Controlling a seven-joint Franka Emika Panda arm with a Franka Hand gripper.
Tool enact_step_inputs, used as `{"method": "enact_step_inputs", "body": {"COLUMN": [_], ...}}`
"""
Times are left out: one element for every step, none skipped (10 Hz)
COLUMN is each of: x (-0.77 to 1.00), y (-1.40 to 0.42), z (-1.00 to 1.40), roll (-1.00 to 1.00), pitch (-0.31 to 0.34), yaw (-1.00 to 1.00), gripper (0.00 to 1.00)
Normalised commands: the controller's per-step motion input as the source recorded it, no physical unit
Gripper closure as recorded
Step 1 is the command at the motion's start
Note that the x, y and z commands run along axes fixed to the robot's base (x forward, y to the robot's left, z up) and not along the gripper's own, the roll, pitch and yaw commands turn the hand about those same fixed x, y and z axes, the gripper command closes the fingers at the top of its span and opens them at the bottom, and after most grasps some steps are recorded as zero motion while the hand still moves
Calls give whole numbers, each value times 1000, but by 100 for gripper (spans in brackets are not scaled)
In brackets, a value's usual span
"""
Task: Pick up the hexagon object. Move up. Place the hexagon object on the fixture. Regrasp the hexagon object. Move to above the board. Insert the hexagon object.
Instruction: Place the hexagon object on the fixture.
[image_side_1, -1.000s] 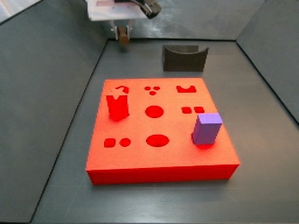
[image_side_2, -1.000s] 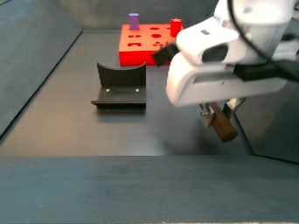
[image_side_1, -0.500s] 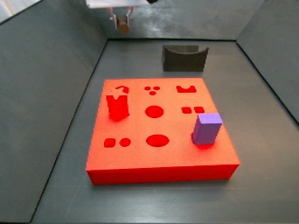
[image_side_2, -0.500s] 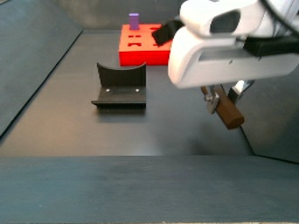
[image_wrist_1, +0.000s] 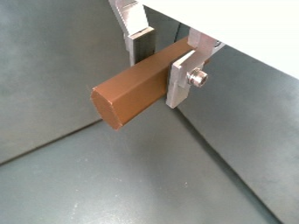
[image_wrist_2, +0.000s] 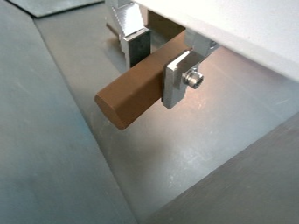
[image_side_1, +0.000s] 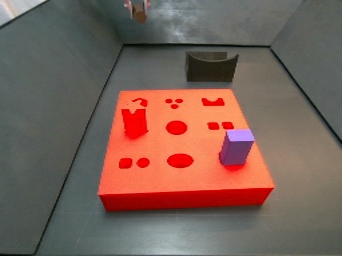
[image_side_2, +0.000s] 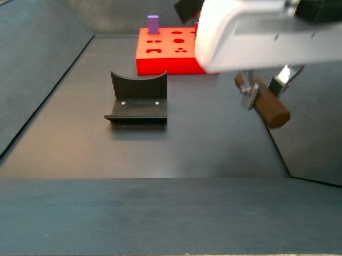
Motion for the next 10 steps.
{"method": "enact_step_inputs", "body": {"x": [-33,-29,-16,-14,-6,-3,1000,1000,1000,1000], "y": [2,1,0,1,8,7,-729,-725,-650,-585], "z": [934,801,624,533,350,210,7,-5,-5,-8], "roll": [107,112,113,106,97,91,-58,-60,-70,-83], "pitch": [88,96,101,107,110,115,32,33,31,37], "yaw": [16,22,29,28,27,25,-679,-666,-455,-302], "gripper": [100,100,100,100,100,100,100,100,100,100]}}
